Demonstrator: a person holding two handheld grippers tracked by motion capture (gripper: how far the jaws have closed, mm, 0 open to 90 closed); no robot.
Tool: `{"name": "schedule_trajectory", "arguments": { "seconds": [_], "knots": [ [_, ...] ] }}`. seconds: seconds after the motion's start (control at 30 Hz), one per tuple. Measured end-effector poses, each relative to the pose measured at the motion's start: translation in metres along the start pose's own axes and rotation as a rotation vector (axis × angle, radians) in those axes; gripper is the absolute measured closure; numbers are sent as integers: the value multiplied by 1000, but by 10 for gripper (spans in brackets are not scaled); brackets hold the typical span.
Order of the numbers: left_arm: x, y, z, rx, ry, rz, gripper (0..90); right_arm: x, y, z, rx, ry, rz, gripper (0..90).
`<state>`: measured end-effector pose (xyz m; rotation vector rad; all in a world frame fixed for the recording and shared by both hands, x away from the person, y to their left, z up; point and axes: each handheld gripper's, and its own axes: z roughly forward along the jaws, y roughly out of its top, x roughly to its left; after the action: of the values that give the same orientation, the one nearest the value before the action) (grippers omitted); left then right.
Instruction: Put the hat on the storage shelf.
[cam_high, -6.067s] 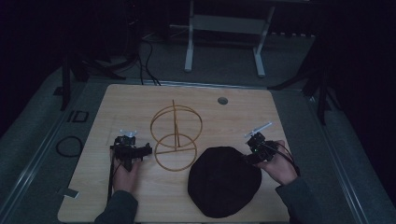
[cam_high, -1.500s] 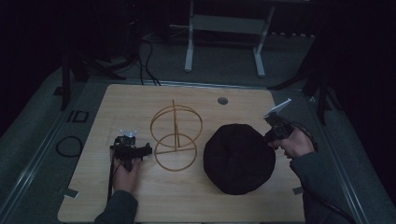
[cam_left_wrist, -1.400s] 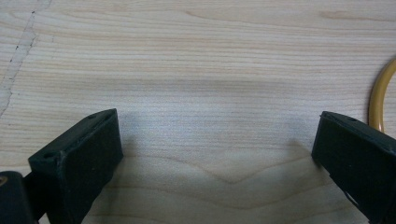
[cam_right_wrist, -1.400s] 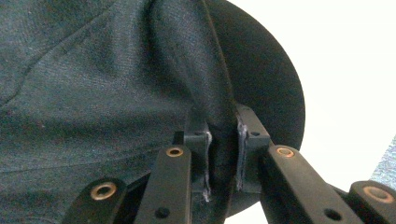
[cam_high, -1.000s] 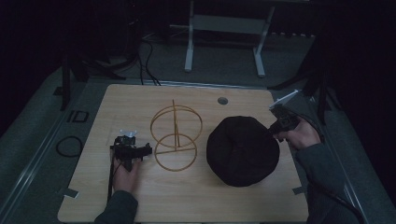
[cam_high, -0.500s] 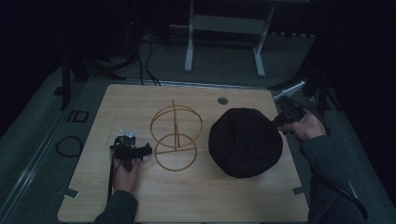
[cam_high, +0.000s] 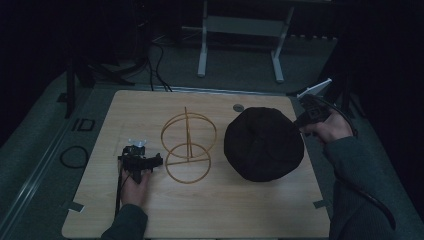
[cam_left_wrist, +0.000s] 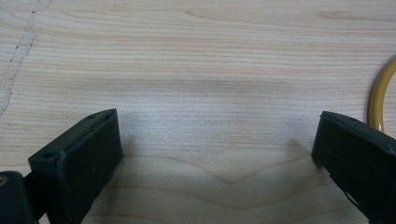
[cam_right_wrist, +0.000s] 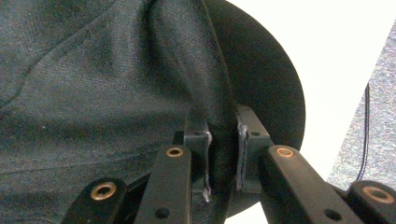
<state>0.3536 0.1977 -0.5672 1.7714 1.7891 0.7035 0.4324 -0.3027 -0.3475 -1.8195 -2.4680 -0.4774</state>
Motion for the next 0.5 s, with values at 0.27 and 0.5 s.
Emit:
{"name": "schedule_trajectory", "arguments": {
  "seconds": [0.27, 0.5],
  "knots": [
    [0, 0, 0, -1, 0, 0, 12, -6, 4, -8, -19, 18, 35, 781],
    [0, 0, 0, -2, 0, 0, 12, -6, 7, -16, -35, 29, 46, 781]
  ]
}}
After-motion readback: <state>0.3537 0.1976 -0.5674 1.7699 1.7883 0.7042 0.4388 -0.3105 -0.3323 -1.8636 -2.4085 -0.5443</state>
